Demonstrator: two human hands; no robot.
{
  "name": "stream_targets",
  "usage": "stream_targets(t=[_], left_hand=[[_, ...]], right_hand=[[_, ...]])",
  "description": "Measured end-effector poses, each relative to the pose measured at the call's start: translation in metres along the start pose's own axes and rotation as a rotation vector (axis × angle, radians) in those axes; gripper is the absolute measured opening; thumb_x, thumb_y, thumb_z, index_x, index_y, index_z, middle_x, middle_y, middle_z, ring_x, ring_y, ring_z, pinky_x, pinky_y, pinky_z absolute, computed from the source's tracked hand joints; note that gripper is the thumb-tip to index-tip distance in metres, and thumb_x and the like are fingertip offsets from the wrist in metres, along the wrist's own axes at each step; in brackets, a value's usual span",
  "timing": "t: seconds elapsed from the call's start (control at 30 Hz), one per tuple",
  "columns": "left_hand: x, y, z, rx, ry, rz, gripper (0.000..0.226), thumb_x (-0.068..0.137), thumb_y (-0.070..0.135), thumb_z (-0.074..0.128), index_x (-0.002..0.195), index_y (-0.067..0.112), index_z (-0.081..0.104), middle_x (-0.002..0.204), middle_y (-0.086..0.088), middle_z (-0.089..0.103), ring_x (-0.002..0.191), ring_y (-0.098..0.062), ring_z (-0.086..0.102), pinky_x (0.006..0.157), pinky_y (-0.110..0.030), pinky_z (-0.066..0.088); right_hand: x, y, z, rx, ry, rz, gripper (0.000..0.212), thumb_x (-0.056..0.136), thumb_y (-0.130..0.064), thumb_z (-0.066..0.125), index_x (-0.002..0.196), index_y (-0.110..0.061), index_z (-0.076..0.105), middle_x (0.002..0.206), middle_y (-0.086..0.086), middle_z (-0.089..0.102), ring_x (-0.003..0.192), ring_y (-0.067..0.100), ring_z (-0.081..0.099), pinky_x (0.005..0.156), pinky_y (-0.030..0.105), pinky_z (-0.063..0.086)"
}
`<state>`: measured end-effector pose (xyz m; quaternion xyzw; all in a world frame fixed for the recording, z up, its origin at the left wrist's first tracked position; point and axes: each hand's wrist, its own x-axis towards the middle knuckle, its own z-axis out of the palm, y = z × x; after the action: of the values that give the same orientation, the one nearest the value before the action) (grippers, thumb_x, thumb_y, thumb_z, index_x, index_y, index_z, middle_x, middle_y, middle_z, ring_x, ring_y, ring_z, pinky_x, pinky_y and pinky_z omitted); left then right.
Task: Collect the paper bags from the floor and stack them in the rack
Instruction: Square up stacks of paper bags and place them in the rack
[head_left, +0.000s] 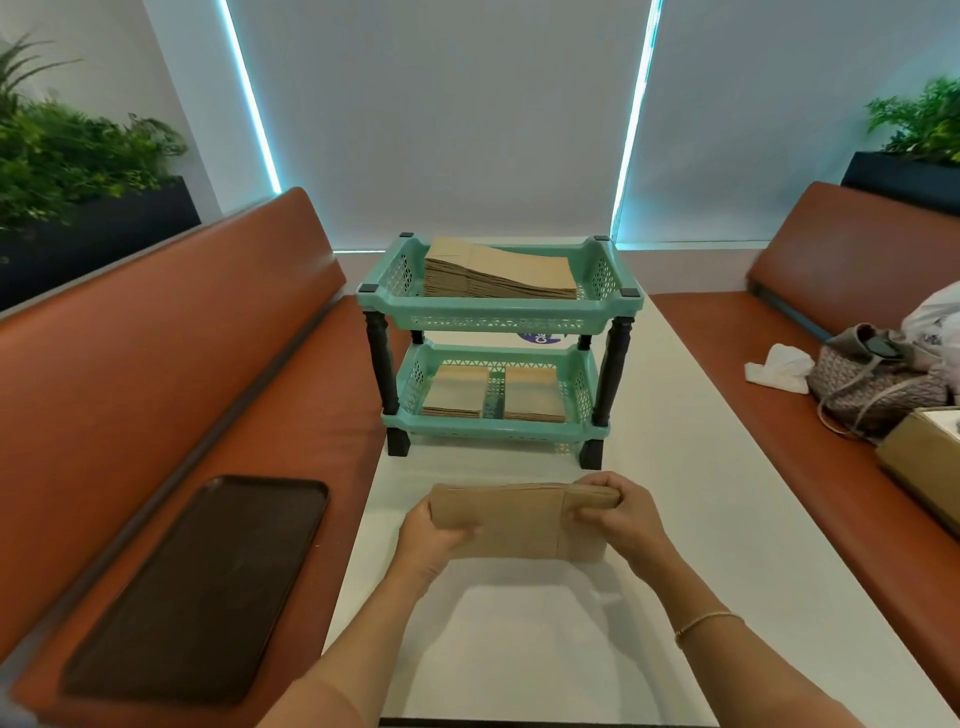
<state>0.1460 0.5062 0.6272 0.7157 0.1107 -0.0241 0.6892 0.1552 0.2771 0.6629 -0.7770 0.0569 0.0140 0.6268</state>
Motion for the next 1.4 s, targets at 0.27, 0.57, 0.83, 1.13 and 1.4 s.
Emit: stream_targets(t=[0.27, 0.57, 0.83, 1.13, 1.4], left_hand=[[0.01, 0.043, 0.003, 0.279, -0.091, 0.111, 0.035, 0.069, 0.004, 0.08, 0.097, 0.02, 0.066, 0.096, 0.0, 0.07, 0.097, -0.02, 0.065, 0.088, -0.035, 0.053], [-0.005, 0.056, 0.026, 0.081, -0.118, 0.06, 0.094, 0.059, 0.013, 0.087, 0.136, 0.018, 0.033, 0.125, 0.002, 0.051, 0.116, -0.015, 0.049, 0.101, -0.038, 0.044], [-0.019, 0.02, 0.057, -0.421, -0.153, -0.268, 0.022, 0.1, 0.024, 0.039, 0.101, 0.012, 0.057, 0.104, -0.017, 0.063, 0.086, -0.03, 0.057, 0.07, -0.039, 0.048], [-0.011, 0.006, 0.048, 0.473, -0.124, 0.015, 0.045, 0.08, 0.012, 0.066, 0.122, 0.019, 0.053, 0.107, 0.002, 0.061, 0.096, -0.017, 0.056, 0.078, -0.026, 0.049], [-0.002, 0.013, 0.02, 0.519, -0.216, -0.025, 0.032, 0.068, 0.019, 0.071, 0.1, 0.022, 0.068, 0.102, -0.001, 0.069, 0.097, -0.02, 0.064, 0.079, -0.027, 0.052]], right_hand=[[0.014, -0.047, -0.001, -1.051, -0.28, -0.174, 0.027, 0.079, -0.007, 0.054, 0.1, -0.019, 0.066, 0.096, 0.002, 0.066, 0.089, 0.022, 0.057, 0.071, 0.03, 0.048], [0.001, 0.0, 0.012, 0.146, -0.175, 0.196, 0.045, 0.071, -0.015, 0.078, 0.112, -0.007, 0.062, 0.108, 0.01, 0.067, 0.098, 0.029, 0.062, 0.083, 0.041, 0.053], [-0.012, 0.012, 0.031, 0.154, -0.095, 0.103, 0.031, 0.071, -0.008, 0.076, 0.097, -0.02, 0.064, 0.096, 0.001, 0.067, 0.09, 0.017, 0.062, 0.066, 0.021, 0.051], [-0.008, -0.004, 0.032, 0.121, -0.112, 0.127, 0.064, 0.057, -0.022, 0.084, 0.115, -0.017, 0.058, 0.11, 0.005, 0.064, 0.101, 0.025, 0.059, 0.089, 0.041, 0.052], [0.013, -0.054, -0.006, 0.194, 0.001, -0.076, 0.036, 0.065, 0.016, 0.072, 0.081, -0.014, 0.061, 0.076, 0.003, 0.065, 0.071, 0.016, 0.061, 0.059, 0.021, 0.054]])
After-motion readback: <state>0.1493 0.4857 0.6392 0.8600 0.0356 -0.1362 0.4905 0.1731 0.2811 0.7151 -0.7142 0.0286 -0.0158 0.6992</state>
